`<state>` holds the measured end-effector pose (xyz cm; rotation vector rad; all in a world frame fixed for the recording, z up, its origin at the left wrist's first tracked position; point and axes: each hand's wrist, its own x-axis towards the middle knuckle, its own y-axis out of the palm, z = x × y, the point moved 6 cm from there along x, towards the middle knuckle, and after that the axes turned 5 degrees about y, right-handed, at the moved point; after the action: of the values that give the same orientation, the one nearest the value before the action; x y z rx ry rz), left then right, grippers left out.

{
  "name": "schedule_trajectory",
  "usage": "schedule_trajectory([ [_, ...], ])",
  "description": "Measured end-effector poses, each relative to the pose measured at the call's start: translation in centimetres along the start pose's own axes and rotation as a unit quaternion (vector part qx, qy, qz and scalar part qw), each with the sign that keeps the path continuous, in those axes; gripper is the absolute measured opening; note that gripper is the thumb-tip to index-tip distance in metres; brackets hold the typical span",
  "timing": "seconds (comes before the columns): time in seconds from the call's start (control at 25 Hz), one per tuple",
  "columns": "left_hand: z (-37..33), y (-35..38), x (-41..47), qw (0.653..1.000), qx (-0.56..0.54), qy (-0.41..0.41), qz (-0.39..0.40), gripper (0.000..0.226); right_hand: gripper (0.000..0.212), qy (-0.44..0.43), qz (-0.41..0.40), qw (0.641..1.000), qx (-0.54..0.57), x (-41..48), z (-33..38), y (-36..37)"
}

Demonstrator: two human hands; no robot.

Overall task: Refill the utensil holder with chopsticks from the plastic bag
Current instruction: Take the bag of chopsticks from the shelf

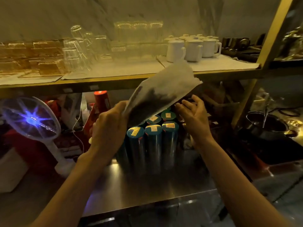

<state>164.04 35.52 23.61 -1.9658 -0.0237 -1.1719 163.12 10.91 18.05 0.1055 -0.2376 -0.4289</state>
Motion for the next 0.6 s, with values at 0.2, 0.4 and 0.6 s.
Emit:
schedule_trajectory([
  [0.2,0.8,0.7,-8.4,0.93,-0.339,-0.096,0.101,0.03,0.044,0.059,0.031,0.997,-0.031,-9.0,-3.7,0.9],
  [0.4,-3.4,2.2,-14.3,0.791,-0.548,-0.212,0.171,0.028,0.026,0.087,0.01,0.996,-0.024,-18.2,-3.7,-2.3],
  [0.6,-13.4,6.5,-17.6,0.638,-0.681,-0.239,0.267,0.03,0.029,0.095,-0.104,0.99,-0.001,-27.8,-1.5,-11.1],
])
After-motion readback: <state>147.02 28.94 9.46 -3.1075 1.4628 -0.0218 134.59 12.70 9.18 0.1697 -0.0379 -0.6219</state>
